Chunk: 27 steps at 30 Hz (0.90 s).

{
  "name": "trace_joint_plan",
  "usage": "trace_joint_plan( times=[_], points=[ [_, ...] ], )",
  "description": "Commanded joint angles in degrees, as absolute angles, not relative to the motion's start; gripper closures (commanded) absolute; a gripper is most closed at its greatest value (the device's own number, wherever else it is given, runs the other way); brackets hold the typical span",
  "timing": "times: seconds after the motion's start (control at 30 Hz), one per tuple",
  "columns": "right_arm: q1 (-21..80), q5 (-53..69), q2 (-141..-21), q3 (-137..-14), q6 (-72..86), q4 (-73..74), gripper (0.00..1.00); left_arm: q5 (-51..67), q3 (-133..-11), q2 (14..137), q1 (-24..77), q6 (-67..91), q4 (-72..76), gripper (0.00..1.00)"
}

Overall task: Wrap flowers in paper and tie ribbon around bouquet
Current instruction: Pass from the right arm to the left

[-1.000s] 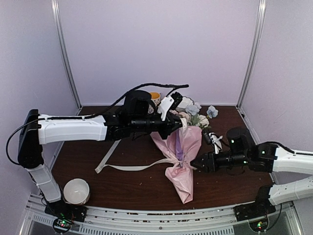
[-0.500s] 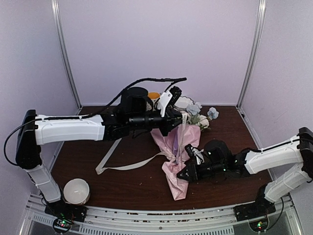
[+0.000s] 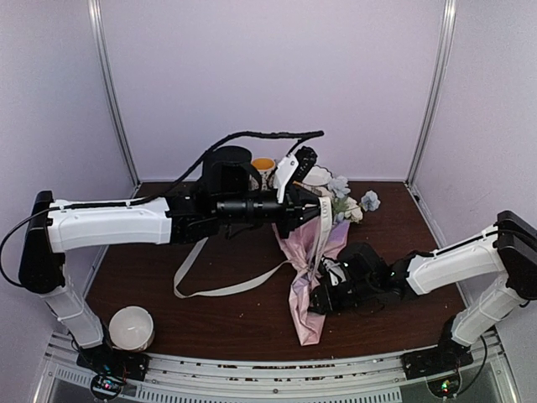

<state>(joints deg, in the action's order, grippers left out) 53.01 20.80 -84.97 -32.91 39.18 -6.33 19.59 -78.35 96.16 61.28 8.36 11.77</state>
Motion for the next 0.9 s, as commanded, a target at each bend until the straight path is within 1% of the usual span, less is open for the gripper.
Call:
trace_joint_plan(
  times=[0.0, 0.1, 0.17, 0.27, 0.37, 0.43, 0.5, 0.53, 0.6, 0.63, 0.73, 0.87],
  points=[
    [53.27, 19.54, -85.46, -32.93, 38.57, -4.48, 0.58, 22.78, -81.71, 90.29, 61.98, 7.74, 20.09, 1.00],
    [53.42, 22.19, -80.73, -33.24, 36.27, -5.12, 0.57, 18.87, -77.40, 89.18, 61.54, 7.97, 21.49, 1.00],
    [53.62, 23.87, -75.81, -33.75, 33.44, -4.17, 0.55, 17.23, -75.07, 89.26, 60.43, 9.53, 22.33, 1.00],
    [53.61, 25.87, -66.20, -34.11, 28.89, -1.84, 0.52, 16.65, -75.15, 91.53, 59.20, 11.77, 19.51, 1.00],
    [53.62, 24.25, -57.98, -35.94, 25.75, 2.55, 0.45, 17.49, -74.65, 92.72, 59.15, 12.68, 19.80, 1.00],
    [53.62, 20.66, -54.77, -38.31, 24.20, 6.92, 0.41, 17.50, -74.66, 93.36, 59.15, 12.83, 19.52, 1.00],
    [53.57, 16.44, -53.32, -40.76, 23.37, 10.68, 0.37, 17.09, -74.79, 93.80, 59.19, 12.77, 18.82, 1.00],
    [53.54, 14.83, -52.93, -41.72, 23.34, 11.06, 0.34, 17.10, -74.87, 93.92, 59.15, 12.68, 18.44, 1.00],
    [53.61, 12.81, -52.57, -42.90, 23.86, 9.99, 0.27, 17.05, -74.85, 94.09, 59.15, 12.57, 17.95, 1.00],
    [53.57, 11.41, -52.60, -43.34, 24.36, 9.42, 0.25, 16.94, -74.88, 94.05, 59.15, 12.45, 17.68, 1.00],
    [53.53, 7.22, -54.17, -44.94, 24.89, 8.76, 0.24, 16.58, -75.17, 94.33, 59.15, 12.15, 16.70, 1.00],
    [53.69, 8.97, -57.97, -47.09, 25.73, 6.37, 0.26, 16.76, -75.87, 95.06, 59.15, 12.00, 15.78, 1.00]
  ],
)
